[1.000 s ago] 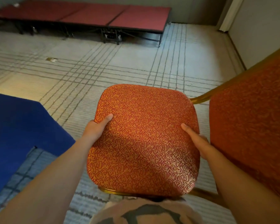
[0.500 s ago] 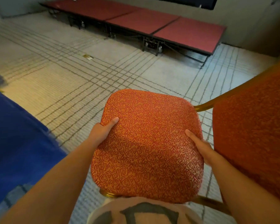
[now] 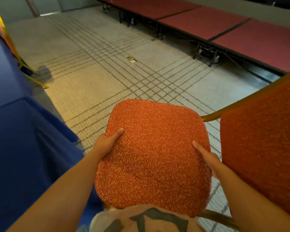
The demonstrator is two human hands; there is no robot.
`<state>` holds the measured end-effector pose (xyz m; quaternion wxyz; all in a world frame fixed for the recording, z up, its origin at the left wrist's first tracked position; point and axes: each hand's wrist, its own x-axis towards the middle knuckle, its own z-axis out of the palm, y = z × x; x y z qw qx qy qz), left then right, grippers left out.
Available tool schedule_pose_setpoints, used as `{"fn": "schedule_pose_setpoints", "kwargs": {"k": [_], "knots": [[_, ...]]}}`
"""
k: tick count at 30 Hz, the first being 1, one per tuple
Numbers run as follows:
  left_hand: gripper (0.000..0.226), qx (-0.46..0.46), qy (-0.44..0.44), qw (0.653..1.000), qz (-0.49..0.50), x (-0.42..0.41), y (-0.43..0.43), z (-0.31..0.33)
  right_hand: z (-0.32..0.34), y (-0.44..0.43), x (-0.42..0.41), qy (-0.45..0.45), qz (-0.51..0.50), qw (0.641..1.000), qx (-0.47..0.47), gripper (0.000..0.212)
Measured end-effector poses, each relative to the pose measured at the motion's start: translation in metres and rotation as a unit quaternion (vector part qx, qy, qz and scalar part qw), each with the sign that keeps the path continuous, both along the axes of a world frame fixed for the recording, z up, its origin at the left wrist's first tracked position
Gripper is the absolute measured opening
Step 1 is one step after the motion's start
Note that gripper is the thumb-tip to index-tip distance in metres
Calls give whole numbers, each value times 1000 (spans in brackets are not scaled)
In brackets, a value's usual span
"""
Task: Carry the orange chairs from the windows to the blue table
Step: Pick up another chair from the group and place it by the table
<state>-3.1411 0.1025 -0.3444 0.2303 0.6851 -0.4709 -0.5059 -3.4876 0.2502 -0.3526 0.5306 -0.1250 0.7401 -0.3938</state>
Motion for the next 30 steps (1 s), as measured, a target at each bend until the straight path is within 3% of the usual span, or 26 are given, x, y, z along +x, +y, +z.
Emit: {"fn": "schedule_pose_setpoints", "kwargs": {"k": [4, 8, 24, 30], "knots": [[56, -46, -4, 998, 35, 21, -95, 22, 15, -121, 14, 15, 24, 999, -29, 103], [71, -71, -10, 996, 57, 42, -173, 41, 29, -222, 27, 36, 45, 997, -49, 91], [87, -32, 33, 973, 225, 93, -485, 17, 24, -668, 59, 37, 236, 971, -30, 102], [92, -13, 25, 963, 269, 139, -555, 21, 8, -785, 113, 18, 291, 957, -8, 104]]}}
